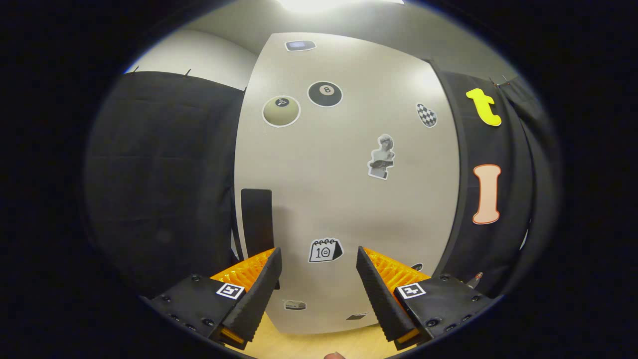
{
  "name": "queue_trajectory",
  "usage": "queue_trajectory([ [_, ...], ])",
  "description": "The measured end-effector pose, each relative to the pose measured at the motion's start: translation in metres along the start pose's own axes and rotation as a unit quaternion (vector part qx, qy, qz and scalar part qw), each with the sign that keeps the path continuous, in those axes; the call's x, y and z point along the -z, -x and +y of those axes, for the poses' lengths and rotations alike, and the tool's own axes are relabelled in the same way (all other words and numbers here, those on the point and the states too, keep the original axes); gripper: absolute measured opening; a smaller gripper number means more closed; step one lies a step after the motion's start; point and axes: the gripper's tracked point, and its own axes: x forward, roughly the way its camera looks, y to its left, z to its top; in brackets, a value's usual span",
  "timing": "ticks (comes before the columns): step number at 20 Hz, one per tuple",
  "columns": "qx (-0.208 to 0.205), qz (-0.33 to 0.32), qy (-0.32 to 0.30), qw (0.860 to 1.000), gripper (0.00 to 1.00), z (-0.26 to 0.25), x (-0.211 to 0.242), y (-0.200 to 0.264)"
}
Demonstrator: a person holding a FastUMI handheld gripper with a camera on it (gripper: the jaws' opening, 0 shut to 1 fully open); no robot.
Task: Open the shoe cabinet door, grab the shoes and put them into the shoe cabinet, then close the shoe cabinet door.
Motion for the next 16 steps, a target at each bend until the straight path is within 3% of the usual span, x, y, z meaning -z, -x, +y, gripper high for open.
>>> queue_trajectory([
  [2,0.018,0.006,0.003,1.000,0.95,-0.008,0.002,-0.027],
  [8,0.007,0.015,-0.052,0.999,0.95,-0.007,0.009,-0.047],
  [16,0.061,0.006,-0.018,0.998,0.95,-0.015,0.014,-0.056],
])
